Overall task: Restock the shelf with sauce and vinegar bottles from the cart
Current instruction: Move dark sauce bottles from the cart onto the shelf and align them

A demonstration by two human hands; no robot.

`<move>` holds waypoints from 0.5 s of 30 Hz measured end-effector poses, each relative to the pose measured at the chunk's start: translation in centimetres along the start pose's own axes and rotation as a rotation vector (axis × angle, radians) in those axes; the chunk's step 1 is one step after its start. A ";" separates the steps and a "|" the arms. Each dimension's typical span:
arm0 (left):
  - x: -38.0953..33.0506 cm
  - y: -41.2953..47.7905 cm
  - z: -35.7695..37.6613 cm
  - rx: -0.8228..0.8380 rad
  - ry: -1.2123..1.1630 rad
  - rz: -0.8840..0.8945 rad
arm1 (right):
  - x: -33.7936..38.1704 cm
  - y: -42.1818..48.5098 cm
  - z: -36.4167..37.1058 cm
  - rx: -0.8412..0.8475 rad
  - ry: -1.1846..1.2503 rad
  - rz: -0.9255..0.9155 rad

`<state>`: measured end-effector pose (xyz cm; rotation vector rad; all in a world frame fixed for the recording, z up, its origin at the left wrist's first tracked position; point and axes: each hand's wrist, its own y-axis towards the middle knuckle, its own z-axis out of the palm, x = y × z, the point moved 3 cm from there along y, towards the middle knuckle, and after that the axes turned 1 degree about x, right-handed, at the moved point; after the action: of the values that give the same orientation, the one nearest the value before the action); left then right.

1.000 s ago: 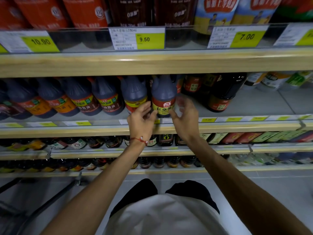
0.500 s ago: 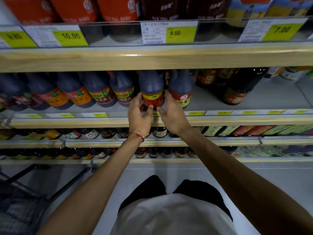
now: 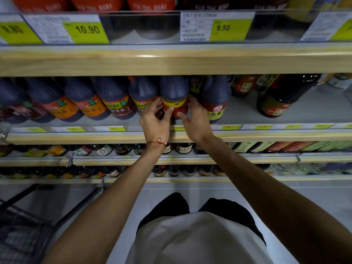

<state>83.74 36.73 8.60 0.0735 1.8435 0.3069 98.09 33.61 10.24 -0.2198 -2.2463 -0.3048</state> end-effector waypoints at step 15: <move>-0.4 0.0 -0.1 -0.039 -0.026 0.025 | 0.0 0.1 -0.4 -0.117 0.071 -0.031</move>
<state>83.76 36.67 9.00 0.0733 1.8115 0.3584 98.42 33.56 10.54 -0.2321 -2.1661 -0.4545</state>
